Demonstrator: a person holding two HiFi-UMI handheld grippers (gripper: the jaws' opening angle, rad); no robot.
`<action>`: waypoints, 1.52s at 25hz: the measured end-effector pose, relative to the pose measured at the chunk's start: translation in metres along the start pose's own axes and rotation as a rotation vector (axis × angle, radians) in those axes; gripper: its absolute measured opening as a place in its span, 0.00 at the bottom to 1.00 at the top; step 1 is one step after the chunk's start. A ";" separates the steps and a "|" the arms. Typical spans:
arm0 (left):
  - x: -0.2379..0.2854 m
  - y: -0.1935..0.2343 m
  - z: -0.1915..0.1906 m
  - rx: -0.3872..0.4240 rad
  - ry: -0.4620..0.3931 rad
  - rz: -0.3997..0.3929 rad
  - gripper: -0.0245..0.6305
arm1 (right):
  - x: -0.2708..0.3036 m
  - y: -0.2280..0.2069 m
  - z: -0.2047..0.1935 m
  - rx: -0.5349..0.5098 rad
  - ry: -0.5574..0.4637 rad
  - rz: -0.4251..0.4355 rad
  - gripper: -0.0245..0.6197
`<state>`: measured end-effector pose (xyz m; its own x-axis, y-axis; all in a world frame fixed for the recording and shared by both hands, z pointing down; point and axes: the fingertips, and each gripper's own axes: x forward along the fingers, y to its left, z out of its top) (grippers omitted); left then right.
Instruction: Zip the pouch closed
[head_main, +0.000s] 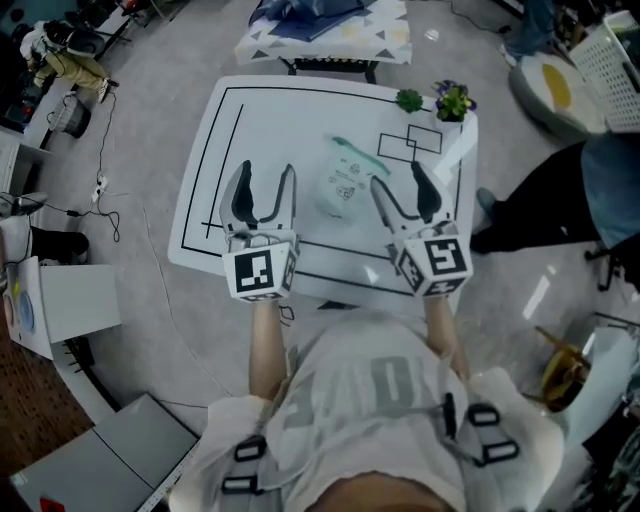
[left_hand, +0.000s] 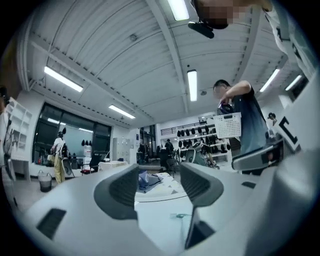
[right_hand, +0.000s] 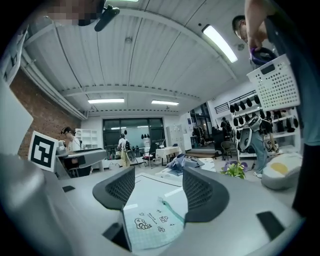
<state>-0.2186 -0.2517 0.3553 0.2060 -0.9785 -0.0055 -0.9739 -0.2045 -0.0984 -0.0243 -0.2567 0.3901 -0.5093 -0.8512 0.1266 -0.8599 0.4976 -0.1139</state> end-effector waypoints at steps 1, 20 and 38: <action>0.010 0.001 -0.002 0.054 0.020 -0.022 0.41 | 0.001 0.000 0.000 -0.004 0.001 -0.001 0.46; 0.165 -0.056 -0.150 0.799 0.486 -0.602 0.41 | 0.003 -0.025 -0.012 -0.036 0.059 -0.092 0.46; 0.186 -0.069 -0.256 1.038 0.814 -0.845 0.30 | -0.001 -0.056 -0.035 0.003 0.132 -0.144 0.46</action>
<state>-0.1369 -0.4264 0.6162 0.1988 -0.4138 0.8884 -0.0477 -0.9095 -0.4130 0.0232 -0.2773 0.4307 -0.3810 -0.8844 0.2697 -0.9243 0.3714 -0.0878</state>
